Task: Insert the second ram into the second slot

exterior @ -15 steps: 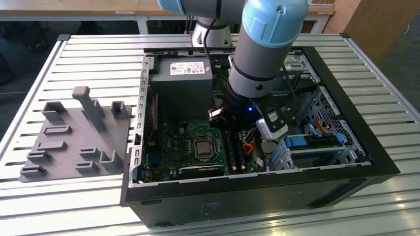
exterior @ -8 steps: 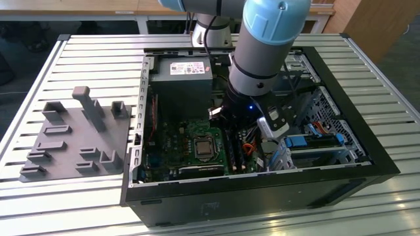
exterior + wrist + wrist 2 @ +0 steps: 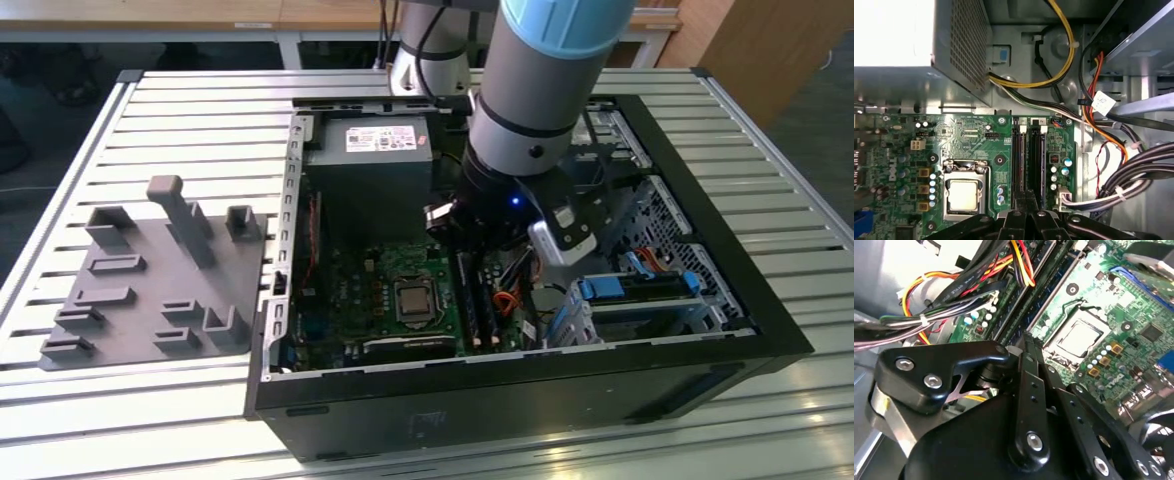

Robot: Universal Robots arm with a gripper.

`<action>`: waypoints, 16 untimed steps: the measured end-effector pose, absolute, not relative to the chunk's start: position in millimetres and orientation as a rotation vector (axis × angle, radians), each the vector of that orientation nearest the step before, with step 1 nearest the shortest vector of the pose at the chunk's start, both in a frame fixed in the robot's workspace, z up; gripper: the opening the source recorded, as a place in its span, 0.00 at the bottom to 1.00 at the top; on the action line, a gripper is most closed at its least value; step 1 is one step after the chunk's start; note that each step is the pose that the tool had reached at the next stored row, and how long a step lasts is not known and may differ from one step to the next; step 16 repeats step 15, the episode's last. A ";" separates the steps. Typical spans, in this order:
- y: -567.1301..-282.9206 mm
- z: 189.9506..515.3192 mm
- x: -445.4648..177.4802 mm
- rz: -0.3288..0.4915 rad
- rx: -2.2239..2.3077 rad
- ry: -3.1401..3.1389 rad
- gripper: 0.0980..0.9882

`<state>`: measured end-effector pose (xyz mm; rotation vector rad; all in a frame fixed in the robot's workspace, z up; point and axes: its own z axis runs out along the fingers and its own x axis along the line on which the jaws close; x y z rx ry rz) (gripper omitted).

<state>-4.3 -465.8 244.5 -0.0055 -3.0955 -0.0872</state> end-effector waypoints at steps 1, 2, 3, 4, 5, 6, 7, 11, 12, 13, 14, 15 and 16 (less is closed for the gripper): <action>-465.7 245.4 -4.3 -0.087 -0.006 -3.096 0.01; -465.6 246.4 -4.3 -0.087 -0.006 -3.096 0.01; -465.3 247.5 -4.3 -0.087 -0.006 -3.096 0.01; -465.1 248.7 -4.2 -0.087 -0.006 -3.096 0.01; -464.9 249.6 -4.3 -0.087 -0.006 -3.096 0.01; -464.8 250.6 -4.3 -0.087 -0.006 -3.096 0.01; -464.8 251.4 -4.3 -0.087 -0.006 -3.096 0.01; -464.8 251.8 -4.3 -0.088 -0.006 -3.096 0.01; -464.8 252.0 -4.3 -0.087 -0.006 -3.096 0.01; -464.8 252.2 -4.3 -0.087 -0.006 -3.096 0.01; -464.8 252.2 -4.3 -0.087 -0.005 -3.096 0.01; -464.8 252.3 -4.3 -0.087 -0.005 -3.096 0.01; -464.8 252.3 -4.3 -0.087 -0.005 -3.096 0.01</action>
